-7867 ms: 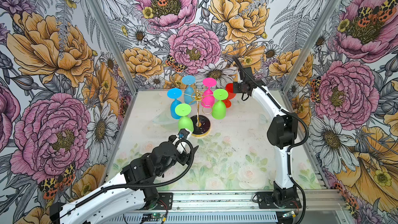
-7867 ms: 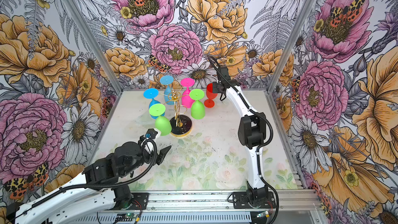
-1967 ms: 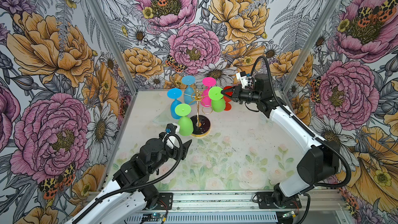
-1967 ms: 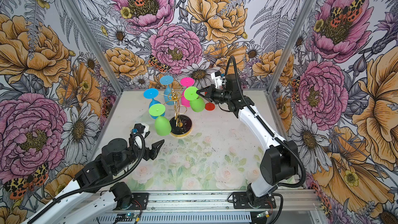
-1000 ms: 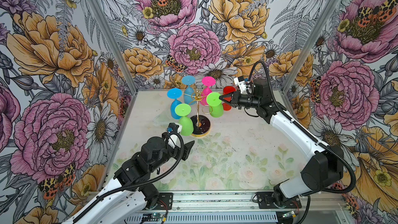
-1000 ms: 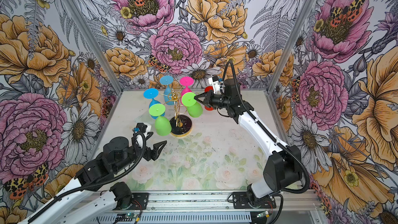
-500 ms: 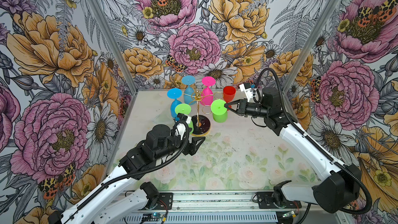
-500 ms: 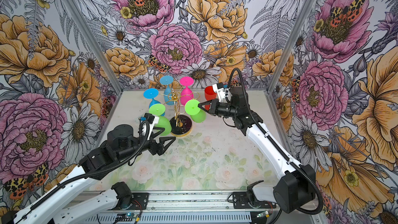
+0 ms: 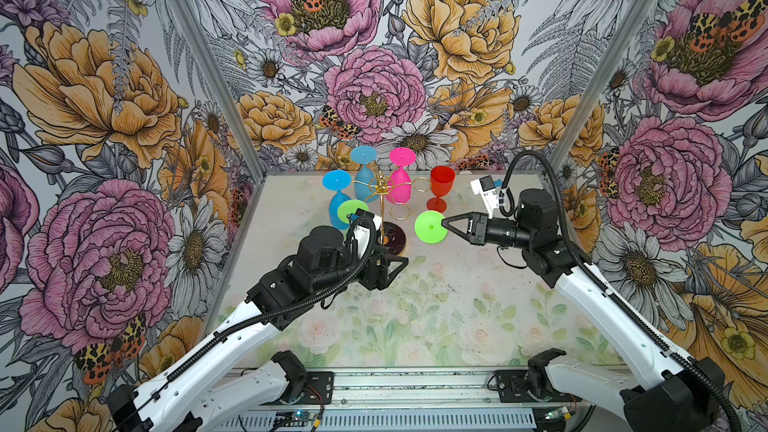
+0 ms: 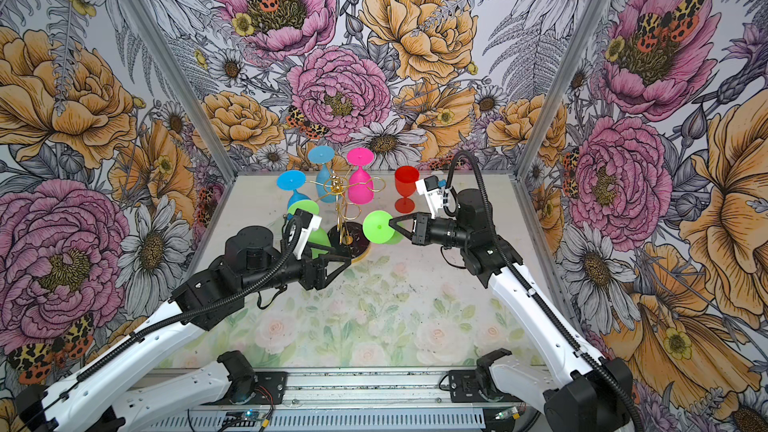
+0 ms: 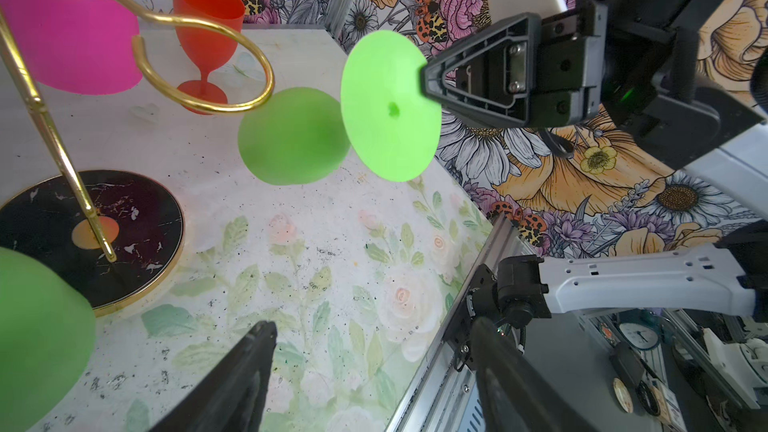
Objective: Take the wine glass off the wine glass rack
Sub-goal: 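Bring the left gripper to the green glass foot held by the right gripper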
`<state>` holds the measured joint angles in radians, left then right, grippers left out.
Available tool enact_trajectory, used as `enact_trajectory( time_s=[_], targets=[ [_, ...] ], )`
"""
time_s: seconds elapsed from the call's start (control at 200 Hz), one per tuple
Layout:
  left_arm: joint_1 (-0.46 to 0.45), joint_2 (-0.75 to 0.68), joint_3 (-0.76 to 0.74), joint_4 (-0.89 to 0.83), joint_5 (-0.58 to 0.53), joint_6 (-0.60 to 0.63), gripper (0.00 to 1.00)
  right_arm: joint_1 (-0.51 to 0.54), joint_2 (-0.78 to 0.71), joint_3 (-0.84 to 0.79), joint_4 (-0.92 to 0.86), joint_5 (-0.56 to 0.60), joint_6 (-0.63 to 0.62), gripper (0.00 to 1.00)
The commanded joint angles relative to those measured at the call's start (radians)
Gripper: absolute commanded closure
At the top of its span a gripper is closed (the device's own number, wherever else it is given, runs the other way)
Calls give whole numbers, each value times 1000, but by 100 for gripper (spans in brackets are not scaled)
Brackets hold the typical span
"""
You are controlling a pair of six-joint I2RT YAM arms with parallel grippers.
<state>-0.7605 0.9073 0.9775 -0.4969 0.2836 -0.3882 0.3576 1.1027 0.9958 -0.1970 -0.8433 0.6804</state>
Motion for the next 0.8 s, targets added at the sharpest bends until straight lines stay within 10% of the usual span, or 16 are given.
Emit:
enact_trajectory(
  time_s=[0.0, 0.796],
  targets=[
    [13, 13, 43, 59, 96, -50, 26, 14, -38, -20, 17, -25, -70, 100],
    [46, 79, 62, 140, 268, -139, 43, 99, -72, -11, 22, -139, -151, 100]
  ],
)
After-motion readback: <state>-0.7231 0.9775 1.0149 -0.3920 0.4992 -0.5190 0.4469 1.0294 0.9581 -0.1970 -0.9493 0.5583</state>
